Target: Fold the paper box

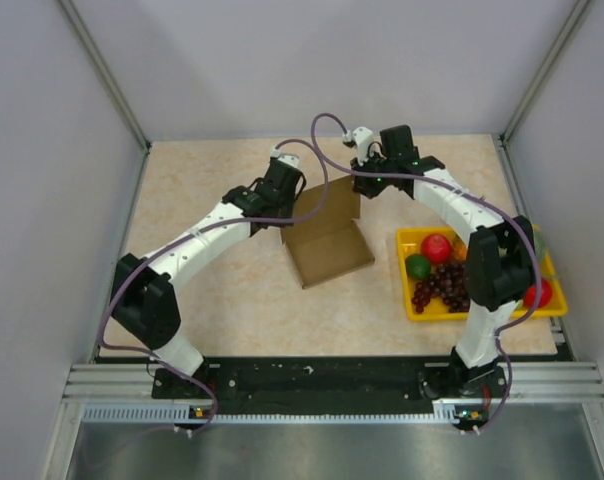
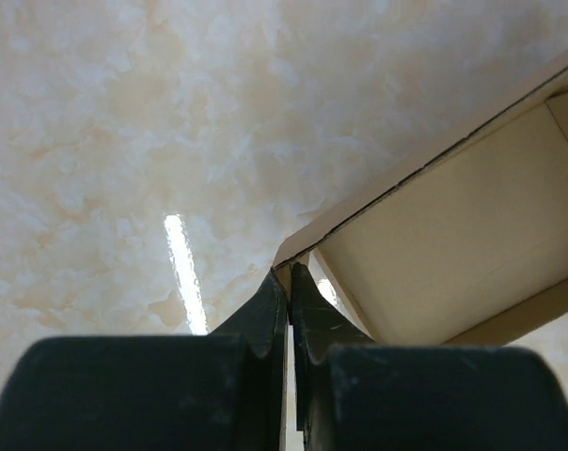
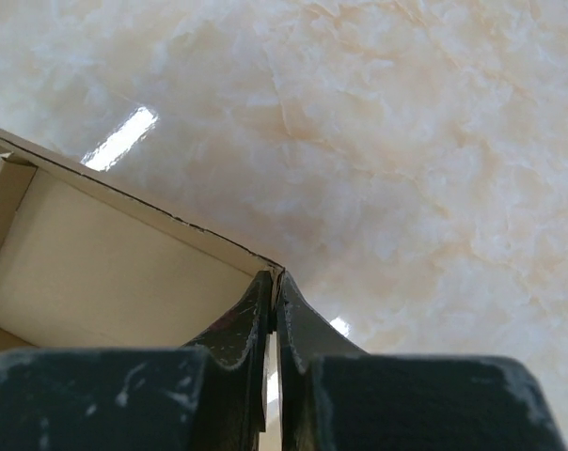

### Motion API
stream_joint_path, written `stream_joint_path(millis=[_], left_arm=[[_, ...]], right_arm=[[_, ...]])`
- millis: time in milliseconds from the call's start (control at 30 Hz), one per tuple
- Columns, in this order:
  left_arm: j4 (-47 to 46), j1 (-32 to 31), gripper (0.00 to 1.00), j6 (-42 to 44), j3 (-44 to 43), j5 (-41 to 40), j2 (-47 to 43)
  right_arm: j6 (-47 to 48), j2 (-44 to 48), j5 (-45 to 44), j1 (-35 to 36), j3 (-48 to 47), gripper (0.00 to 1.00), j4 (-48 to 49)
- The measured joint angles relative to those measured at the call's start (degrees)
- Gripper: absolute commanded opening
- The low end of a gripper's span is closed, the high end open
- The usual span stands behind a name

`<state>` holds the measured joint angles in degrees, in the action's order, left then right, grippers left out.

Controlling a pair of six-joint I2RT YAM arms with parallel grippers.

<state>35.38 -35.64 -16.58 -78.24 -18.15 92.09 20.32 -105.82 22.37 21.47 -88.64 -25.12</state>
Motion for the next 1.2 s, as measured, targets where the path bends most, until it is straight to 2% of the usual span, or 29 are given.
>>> stream_joint_path(millis=[300,467,600,800,967,1200], left_arm=[[2.9,0.0,0.00,-9.5,-5.0,-8.1,4.1],[1.6,-0.3,0.00,-14.3,-6.9,-10.9,5.9],[0.0,-0.4,0.00,-16.6,-6.6,-12.8,5.9],[-10.4,-0.5,0.00,-18.7,1.5,-15.6,5.4],[-20.7,-1.1,0.00,-19.6,10.8,-17.0,1.4],[-26.3,-1.9,0.00,-20.8,16.6,-18.4,-1.9]], right_arm=[[-19.1,8.7,-17.9,6.0,8.1,0.00,3.2],[-29.4,14.0,-26.8,8.5,14.8,0.00,7.8],[-34.7,14.8,-34.9,11.6,18.4,0.00,11.5],[-39.1,17.0,-44.1,15.7,27.7,0.00,22.4],[-40.5,19.5,-51.6,20.0,34.4,0.00,29.9],[-40.3,20.6,-60.0,24.9,37.5,0.00,34.6]])
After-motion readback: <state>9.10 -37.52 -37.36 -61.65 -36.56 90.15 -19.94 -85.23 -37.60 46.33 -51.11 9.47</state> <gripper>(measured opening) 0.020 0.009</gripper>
